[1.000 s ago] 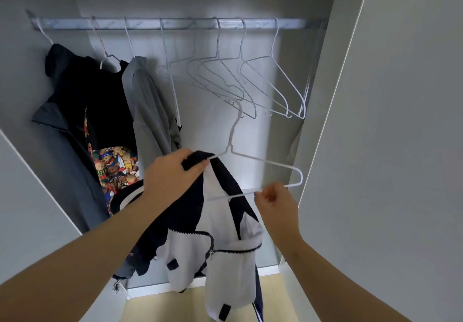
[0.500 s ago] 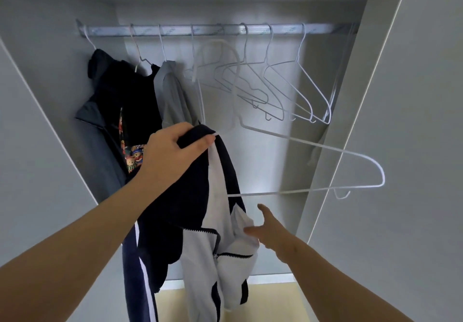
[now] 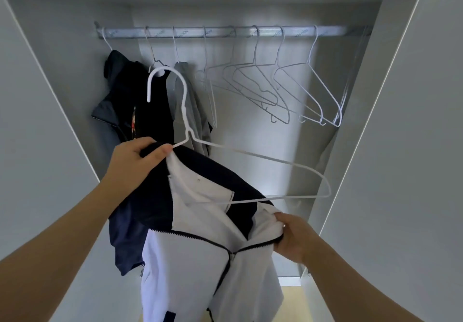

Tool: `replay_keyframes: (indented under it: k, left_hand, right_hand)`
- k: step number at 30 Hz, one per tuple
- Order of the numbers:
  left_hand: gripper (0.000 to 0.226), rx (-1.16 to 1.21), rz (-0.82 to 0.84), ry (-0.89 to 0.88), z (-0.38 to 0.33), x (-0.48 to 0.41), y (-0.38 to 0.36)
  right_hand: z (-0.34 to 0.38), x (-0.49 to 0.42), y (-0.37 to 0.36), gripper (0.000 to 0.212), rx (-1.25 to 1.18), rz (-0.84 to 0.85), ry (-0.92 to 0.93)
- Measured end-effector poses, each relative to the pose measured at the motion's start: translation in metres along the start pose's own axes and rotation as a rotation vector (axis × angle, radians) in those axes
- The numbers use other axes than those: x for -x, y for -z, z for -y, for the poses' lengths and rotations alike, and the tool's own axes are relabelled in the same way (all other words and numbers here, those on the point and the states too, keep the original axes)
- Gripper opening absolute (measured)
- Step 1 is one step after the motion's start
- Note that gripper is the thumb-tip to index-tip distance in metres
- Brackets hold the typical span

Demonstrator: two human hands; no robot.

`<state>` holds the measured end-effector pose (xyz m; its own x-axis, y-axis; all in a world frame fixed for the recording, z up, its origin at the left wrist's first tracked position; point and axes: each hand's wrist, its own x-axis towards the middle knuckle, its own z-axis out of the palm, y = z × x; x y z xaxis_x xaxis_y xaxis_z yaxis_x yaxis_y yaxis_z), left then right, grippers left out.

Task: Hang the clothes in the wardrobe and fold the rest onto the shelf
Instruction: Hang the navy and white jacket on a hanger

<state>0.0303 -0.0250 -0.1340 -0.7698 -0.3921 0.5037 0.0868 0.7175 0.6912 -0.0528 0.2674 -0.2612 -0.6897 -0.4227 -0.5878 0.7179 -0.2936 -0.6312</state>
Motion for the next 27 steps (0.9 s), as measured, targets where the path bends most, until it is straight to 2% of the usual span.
replay_keyframes:
  k: [3, 7, 11, 14, 16, 19, 23, 27]
  left_hand:
    - [0.013, -0.05, 0.025, 0.019, 0.012, 0.002, 0.003]
    - [0.028, -0.193, 0.119, 0.017, 0.03, 0.005, 0.0]
    - [0.028, -0.177, 0.135, -0.009, 0.03, 0.008, -0.009]
    - [0.029, -0.137, 0.155, -0.021, 0.02, 0.009, -0.022]
    - [0.018, -0.11, 0.179, -0.038, 0.013, 0.01, -0.032]
    - [0.015, -0.072, 0.192, -0.056, 0.009, 0.011, -0.041]
    - [0.033, -0.261, 0.167, -0.164, 0.007, 0.01, -0.044]
    - [0.056, -0.459, 0.15, -0.301, 0.001, 0.005, -0.044]
  right_hand:
    - [0.014, 0.006, 0.004, 0.025, -0.063, 0.032, 0.01]
    - [0.033, 0.012, 0.009, 0.028, -0.09, 0.025, -0.021]
    - [0.042, 0.015, 0.005, 0.012, -0.01, -0.071, -0.021]
    - [0.04, 0.009, 0.001, 0.011, 0.071, -0.2, 0.144]
    - [0.039, 0.008, -0.003, 0.01, 0.078, -0.27, 0.175]
    - [0.042, 0.006, -0.004, 0.017, 0.179, -0.456, 0.299]
    - [0.045, 0.01, -0.003, 0.025, 0.477, -0.647, 0.587]
    - [0.049, 0.014, -0.004, 0.024, 0.516, -0.666, 0.638]
